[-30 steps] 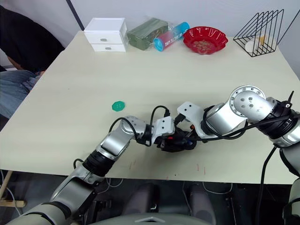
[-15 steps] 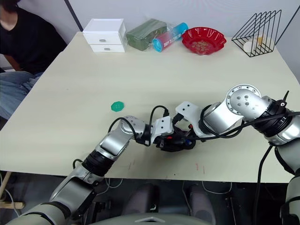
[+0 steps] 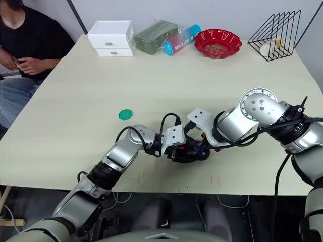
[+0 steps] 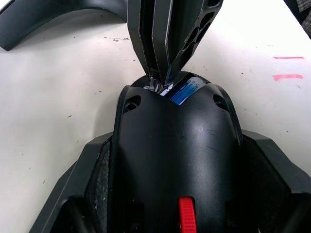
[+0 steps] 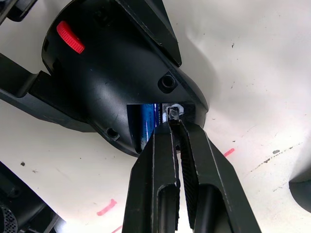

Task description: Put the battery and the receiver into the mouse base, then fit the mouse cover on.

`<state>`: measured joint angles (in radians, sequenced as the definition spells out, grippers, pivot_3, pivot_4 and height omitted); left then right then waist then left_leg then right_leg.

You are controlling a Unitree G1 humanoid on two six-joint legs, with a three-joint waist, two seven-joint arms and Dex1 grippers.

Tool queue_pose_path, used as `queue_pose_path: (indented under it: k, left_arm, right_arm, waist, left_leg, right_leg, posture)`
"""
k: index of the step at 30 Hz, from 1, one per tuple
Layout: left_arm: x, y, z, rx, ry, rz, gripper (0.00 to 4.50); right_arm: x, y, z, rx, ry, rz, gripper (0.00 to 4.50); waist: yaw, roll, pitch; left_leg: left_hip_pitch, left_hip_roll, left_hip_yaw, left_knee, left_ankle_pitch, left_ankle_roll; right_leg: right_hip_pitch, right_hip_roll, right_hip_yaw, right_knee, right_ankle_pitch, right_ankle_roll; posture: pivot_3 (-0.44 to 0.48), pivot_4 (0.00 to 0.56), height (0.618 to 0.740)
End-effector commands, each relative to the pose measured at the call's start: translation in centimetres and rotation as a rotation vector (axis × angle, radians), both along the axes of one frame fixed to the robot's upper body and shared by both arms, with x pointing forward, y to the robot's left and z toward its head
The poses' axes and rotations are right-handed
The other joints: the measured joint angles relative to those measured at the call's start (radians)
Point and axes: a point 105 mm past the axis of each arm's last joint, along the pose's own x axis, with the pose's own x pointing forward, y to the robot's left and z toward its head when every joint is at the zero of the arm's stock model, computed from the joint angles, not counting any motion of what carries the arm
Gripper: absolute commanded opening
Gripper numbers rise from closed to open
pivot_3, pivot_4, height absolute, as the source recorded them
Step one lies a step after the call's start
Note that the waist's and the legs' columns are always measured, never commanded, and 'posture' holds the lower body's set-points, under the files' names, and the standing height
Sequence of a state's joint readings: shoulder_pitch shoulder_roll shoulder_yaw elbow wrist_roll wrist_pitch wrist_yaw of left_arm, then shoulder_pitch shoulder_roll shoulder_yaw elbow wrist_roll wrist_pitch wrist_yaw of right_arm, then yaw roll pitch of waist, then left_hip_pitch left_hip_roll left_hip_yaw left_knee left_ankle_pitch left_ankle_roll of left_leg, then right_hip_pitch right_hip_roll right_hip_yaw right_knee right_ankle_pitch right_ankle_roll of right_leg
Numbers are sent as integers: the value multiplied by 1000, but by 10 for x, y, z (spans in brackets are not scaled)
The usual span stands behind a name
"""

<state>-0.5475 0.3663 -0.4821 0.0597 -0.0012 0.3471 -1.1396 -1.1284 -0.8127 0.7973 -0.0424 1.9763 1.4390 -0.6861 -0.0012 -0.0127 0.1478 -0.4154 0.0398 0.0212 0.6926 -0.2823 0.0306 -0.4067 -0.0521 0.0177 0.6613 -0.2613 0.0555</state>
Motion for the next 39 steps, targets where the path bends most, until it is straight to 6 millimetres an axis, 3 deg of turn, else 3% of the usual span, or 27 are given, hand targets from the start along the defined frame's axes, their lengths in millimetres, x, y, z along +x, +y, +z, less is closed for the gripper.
queue_pose_path:
  k: [1, 20, 24, 39]
  left_arm:
    - [-10, -4, -16, 44, 45, -22, 2964]
    - [-10, -4, -15, 42, 48, -15, 2964]
    - [-10, -4, -16, 43, 47, -13, 2964]
    - [-6, -3, -18, 45, 44, -13, 2964]
  right_arm:
    - [5, -1, 0, -10, -14, -29, 0]
    - [-2, -1, -2, -9, 2, 7, 0]
    - [-1, 0, -1, -6, -1, 6, 1333]
    - [0, -1, 9, 13, -13, 15, 1333]
  waist:
    - [-1, 0, 0]
    - [-2, 0, 0]
    - [-1, 0, 0]
    - [6, 0, 0]
  left_leg:
    - [0, 0, 0, 0, 0, 0]
    - [0, 0, 0, -2, 0, 0]
    - [-1, -1, 0, -2, 0, 0]
    - [-1, -1, 0, -4, 1, 1]
  right_leg:
    - [0, 0, 0, 0, 0, 0]
    - [0, -1, 0, -1, 0, 0]
    - [-1, -1, 0, -1, 0, 0]
    - [0, -2, -1, -3, 0, 0]
  posture:
    - [0, 150, 740]
    - [0, 150, 740]
    - [0, 150, 740]
    - [0, 150, 740]
